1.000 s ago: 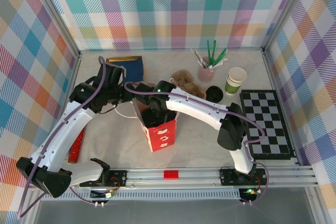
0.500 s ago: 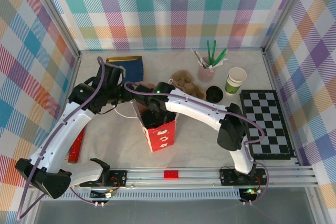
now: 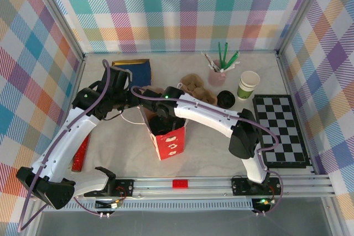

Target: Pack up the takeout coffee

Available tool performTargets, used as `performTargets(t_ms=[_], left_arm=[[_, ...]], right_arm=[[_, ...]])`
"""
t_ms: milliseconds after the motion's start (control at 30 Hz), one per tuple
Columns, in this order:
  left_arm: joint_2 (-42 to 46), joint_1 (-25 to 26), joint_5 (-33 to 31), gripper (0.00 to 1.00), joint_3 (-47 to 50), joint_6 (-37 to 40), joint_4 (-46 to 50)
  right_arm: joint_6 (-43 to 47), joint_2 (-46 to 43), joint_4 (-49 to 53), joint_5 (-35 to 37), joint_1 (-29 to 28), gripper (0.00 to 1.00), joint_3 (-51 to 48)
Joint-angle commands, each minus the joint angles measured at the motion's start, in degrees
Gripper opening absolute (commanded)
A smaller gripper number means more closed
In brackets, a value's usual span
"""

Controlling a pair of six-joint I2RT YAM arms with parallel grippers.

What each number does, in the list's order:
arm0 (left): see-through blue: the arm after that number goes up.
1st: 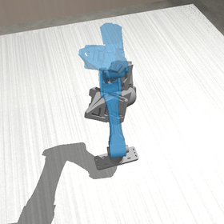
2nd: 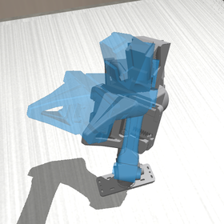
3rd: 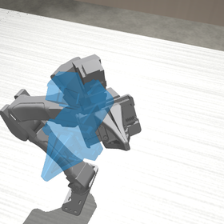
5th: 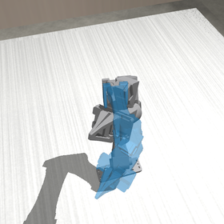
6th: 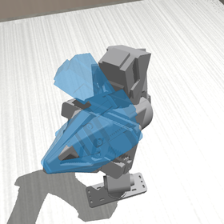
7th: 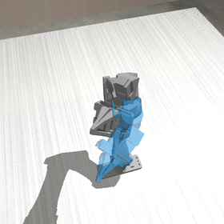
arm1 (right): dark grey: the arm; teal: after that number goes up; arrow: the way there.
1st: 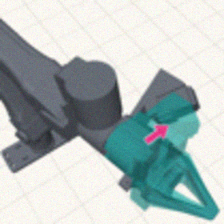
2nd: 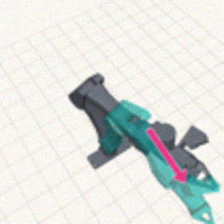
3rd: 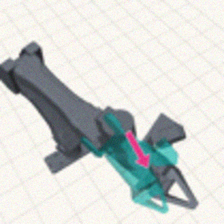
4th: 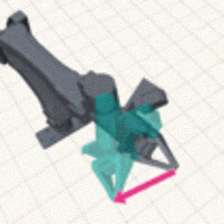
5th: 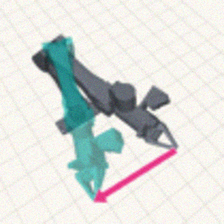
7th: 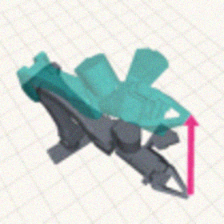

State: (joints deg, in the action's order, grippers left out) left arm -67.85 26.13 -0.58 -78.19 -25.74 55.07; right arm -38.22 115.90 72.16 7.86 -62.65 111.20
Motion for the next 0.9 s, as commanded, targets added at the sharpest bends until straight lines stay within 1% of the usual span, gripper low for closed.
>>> performTargets(t_ms=[0, 867], left_arm=[[0.8, 0.2, -0.3, 0.24, -1.0, -0.5, -1.9], [1.1, 0.2, -0.8, 0.24, -0.7, -0.8, -2.2]], right_arm=[[-0.6, 0.3, 0.3, -0.5, -0.9, 0.35, -1.0], [-1.1, 0.3, -1.4, -1.5, -1.1, 0.35, -3.4]])
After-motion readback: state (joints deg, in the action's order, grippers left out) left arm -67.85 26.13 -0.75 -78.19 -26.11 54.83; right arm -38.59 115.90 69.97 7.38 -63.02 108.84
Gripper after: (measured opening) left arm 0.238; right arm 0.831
